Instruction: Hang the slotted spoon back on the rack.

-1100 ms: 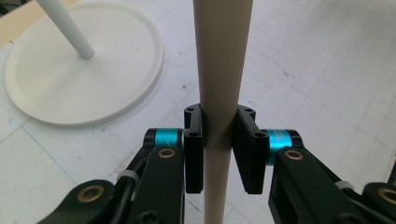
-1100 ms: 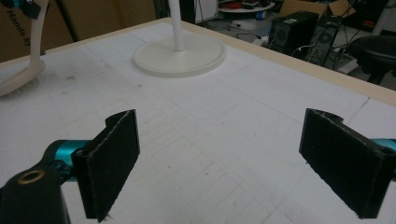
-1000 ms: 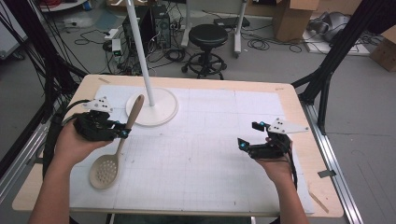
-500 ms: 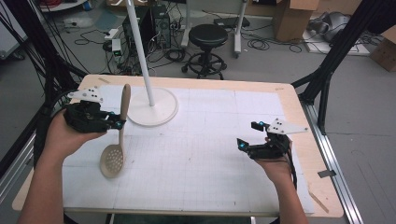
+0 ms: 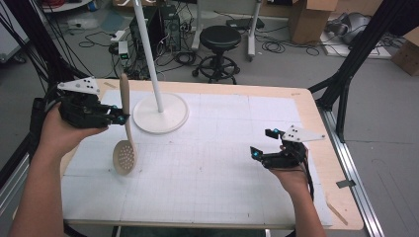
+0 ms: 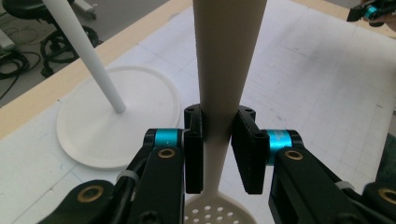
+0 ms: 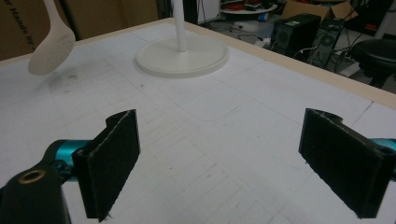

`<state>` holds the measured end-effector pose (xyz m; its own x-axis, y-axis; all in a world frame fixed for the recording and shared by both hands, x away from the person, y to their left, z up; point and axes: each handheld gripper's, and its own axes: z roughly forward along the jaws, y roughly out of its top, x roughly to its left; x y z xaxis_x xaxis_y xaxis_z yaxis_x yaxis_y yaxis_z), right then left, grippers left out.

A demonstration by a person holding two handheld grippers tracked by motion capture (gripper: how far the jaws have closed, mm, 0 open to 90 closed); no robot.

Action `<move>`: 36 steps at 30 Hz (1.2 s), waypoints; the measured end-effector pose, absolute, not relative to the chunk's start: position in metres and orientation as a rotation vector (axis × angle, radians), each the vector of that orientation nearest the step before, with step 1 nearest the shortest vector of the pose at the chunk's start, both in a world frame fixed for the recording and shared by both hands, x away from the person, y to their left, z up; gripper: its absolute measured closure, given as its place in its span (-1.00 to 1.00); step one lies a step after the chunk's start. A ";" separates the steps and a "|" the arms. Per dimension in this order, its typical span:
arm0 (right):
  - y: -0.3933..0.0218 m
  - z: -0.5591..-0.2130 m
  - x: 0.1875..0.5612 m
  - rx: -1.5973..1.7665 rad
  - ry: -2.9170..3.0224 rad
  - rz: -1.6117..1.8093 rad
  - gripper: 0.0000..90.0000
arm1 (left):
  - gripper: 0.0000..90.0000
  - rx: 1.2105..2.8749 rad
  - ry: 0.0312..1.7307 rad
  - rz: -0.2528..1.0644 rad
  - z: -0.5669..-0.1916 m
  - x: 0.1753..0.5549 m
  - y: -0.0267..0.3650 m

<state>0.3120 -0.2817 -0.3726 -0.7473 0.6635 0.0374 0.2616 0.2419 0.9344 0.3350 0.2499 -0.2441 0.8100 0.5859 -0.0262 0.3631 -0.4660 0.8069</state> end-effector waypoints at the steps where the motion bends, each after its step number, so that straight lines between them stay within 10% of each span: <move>1: -0.282 -0.373 0.312 0.853 2.156 1.511 -0.74 | 0.67 2.107 0.692 0.320 -0.242 0.336 0.251; 36: -0.282 -0.373 0.313 0.845 2.155 1.522 -0.74 | 0.67 1.994 0.762 0.334 -0.176 0.391 0.266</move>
